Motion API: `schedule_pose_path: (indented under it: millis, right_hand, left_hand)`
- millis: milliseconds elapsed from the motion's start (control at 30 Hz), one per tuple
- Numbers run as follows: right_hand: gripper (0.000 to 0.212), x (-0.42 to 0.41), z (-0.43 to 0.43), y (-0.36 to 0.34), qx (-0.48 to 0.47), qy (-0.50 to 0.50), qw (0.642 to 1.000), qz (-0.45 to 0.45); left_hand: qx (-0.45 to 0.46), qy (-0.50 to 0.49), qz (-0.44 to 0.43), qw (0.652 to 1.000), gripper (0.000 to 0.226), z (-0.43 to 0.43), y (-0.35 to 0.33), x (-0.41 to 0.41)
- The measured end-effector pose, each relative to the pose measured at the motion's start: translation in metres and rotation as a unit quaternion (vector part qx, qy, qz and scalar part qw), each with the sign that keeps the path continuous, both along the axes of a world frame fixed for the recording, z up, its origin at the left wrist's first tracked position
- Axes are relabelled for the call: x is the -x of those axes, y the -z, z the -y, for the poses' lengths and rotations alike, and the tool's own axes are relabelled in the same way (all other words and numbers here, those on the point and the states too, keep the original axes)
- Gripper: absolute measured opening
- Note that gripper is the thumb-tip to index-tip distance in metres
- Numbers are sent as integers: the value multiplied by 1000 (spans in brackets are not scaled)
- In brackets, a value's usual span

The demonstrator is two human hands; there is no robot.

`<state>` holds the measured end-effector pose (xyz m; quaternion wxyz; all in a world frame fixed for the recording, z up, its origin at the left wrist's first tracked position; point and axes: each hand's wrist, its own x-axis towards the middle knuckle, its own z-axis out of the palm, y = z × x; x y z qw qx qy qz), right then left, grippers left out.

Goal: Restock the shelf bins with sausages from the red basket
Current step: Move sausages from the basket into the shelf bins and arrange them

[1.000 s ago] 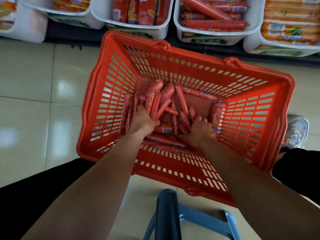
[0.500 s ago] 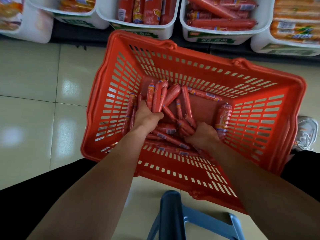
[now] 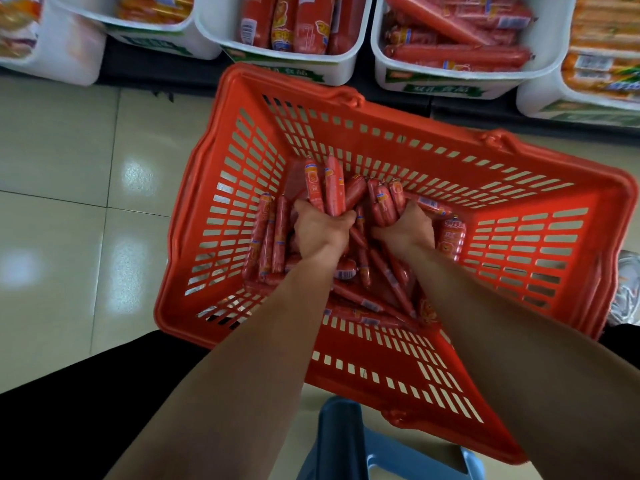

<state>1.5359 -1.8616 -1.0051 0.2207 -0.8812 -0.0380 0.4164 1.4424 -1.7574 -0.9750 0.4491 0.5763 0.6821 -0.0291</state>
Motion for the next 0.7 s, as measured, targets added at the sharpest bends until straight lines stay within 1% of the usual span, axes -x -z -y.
schedule_pose_path:
  millis: [100, 200, 333, 467, 533, 600, 700]
  right_hand:
    - [70, 1, 0, 3, 5, -3, 1000, 12]
    - [71, -1, 5, 1, 17, -11, 1000, 20]
    - [76, -5, 25, -6, -13, 16, 1000, -22]
    - [81, 0, 38, -13, -49, 24, 996, -67]
    - [77, 5, 35, -14, -66, 37, 994, -78]
    - [68, 8, 29, -13, -80, 53, 993, -72]
    - [43, 12, 12, -9, -110, 75, 987, -87]
  left_hand:
    - [-36, 37, -58, 997, 65, -1, 1, -8]
    - [-54, 64, -75, 994, 57, -4, 3, -5]
    - [-37, 67, -39, 996, 41, -11, 6, 6]
    - [14, 21, 13, 1000, 40, -18, 12, 14]
    - [17, 2, 27, 999, 42, -17, 11, 18]
    - [11, 2, 31, 999, 44, -16, 11, 21]
    - [21, 1, 39, 999, 42, -18, 11, 25]
